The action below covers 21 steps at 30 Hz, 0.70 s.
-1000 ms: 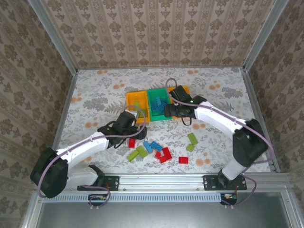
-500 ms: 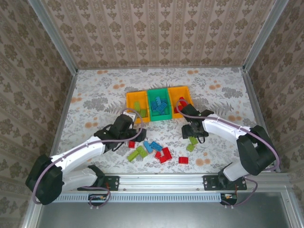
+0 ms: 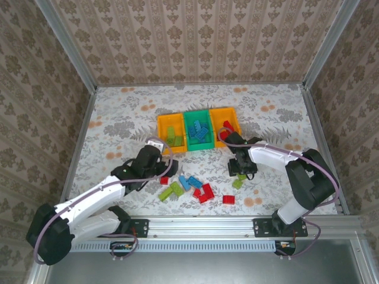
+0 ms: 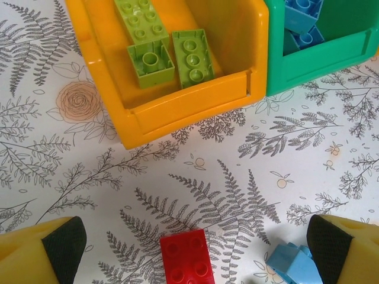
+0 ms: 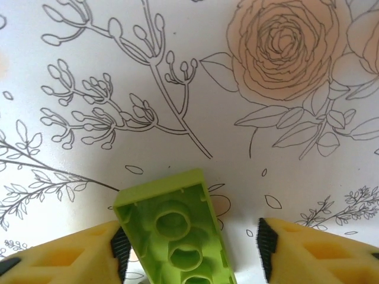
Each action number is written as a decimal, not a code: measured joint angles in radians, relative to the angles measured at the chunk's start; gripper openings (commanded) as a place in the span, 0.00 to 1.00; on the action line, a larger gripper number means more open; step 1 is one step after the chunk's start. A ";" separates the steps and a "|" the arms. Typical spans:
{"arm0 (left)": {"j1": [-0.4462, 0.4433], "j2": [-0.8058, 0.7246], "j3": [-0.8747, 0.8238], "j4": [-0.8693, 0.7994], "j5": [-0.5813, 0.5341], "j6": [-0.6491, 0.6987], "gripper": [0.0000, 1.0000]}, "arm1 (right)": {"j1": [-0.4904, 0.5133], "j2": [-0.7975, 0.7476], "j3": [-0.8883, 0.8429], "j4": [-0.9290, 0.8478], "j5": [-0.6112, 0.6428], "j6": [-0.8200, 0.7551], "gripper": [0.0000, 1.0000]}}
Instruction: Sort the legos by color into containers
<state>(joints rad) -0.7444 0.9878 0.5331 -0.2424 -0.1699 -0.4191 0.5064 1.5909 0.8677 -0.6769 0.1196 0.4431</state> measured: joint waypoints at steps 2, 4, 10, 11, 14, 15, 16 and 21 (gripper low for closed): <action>0.000 -0.004 -0.006 0.000 -0.003 0.000 1.00 | 0.000 0.012 0.000 0.004 -0.001 0.001 0.42; 0.001 -0.004 -0.009 -0.003 -0.004 0.000 1.00 | 0.004 0.019 0.009 0.007 -0.007 0.005 0.33; 0.007 -0.017 -0.012 -0.013 -0.018 -0.007 1.00 | 0.027 -0.005 0.030 0.015 0.000 0.008 0.25; 0.009 -0.023 -0.014 -0.014 -0.024 -0.011 1.00 | 0.033 -0.019 0.037 0.016 -0.002 0.008 0.25; 0.022 -0.045 -0.018 -0.031 -0.056 -0.039 1.00 | 0.056 -0.082 0.087 0.040 -0.024 0.019 0.25; 0.031 -0.051 -0.018 -0.042 -0.067 -0.051 1.00 | 0.063 -0.100 0.113 0.057 -0.033 0.027 0.25; 0.043 -0.057 -0.019 -0.051 -0.076 -0.062 1.00 | 0.069 -0.110 0.142 0.077 -0.048 0.034 0.25; 0.087 -0.071 -0.029 -0.087 -0.093 -0.113 1.00 | 0.095 -0.067 0.311 0.206 -0.140 0.076 0.26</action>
<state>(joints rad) -0.6575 0.9165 0.5041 -0.3298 -0.2634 -0.5323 0.6018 1.5238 1.1790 -0.4713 -0.0204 0.5190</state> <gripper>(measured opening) 0.999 0.320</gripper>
